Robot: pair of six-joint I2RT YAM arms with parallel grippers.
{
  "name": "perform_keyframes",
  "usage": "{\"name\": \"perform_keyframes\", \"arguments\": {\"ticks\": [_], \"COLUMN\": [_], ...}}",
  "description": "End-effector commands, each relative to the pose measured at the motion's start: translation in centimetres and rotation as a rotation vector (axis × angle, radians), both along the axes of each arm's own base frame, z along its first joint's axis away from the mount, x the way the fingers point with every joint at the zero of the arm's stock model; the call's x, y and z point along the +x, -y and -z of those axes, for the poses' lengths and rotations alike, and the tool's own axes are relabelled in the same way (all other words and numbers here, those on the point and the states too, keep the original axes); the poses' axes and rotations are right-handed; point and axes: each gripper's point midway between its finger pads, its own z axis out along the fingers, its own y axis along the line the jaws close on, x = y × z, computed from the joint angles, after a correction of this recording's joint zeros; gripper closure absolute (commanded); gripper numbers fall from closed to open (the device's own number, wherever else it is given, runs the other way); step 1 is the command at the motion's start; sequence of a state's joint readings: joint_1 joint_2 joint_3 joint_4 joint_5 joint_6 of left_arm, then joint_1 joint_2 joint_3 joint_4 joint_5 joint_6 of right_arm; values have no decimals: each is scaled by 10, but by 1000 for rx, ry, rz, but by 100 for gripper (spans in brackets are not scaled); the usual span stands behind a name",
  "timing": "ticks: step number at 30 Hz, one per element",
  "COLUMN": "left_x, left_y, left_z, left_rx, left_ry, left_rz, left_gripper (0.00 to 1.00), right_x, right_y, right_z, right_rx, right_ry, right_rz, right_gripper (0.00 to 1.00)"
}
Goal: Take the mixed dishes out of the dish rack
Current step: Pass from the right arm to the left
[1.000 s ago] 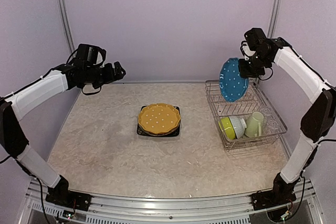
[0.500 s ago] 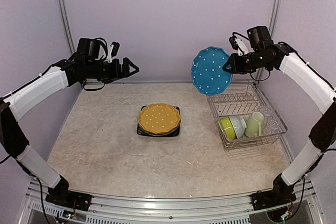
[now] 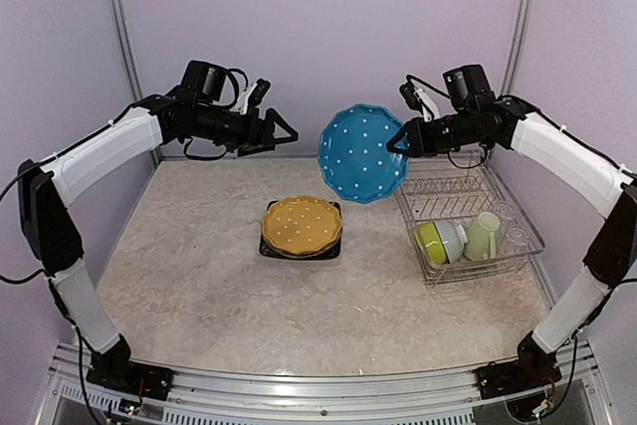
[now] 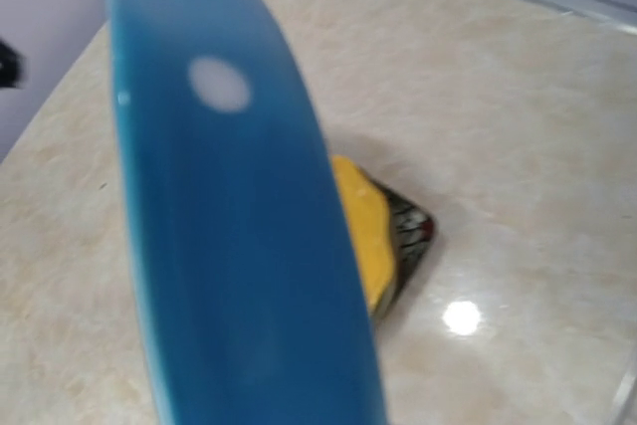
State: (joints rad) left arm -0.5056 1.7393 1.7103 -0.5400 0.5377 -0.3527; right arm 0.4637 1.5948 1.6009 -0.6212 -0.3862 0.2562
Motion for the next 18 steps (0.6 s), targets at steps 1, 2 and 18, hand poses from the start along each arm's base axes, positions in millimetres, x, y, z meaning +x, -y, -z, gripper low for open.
{"name": "perform_keyframes", "arguments": {"ticks": [1,2,18], "left_x": [-18,-18,-9], "left_y": [16,18,24], "left_z": [17,19,50], "left_rx": [24,35,78], "left_ry": [-76,-72,-110], "left_rz": [106,111,123], "left_gripper": [16,16,51], "right_x": [-5,-7,-28], "right_y": [-33,-37,-69], "right_z": [-37,-36,-31], "right_rx": [140,142,245], "right_ry": [106,103,49], "right_rz": [-126,-143,-322], "right_gripper": [100,100,100]}}
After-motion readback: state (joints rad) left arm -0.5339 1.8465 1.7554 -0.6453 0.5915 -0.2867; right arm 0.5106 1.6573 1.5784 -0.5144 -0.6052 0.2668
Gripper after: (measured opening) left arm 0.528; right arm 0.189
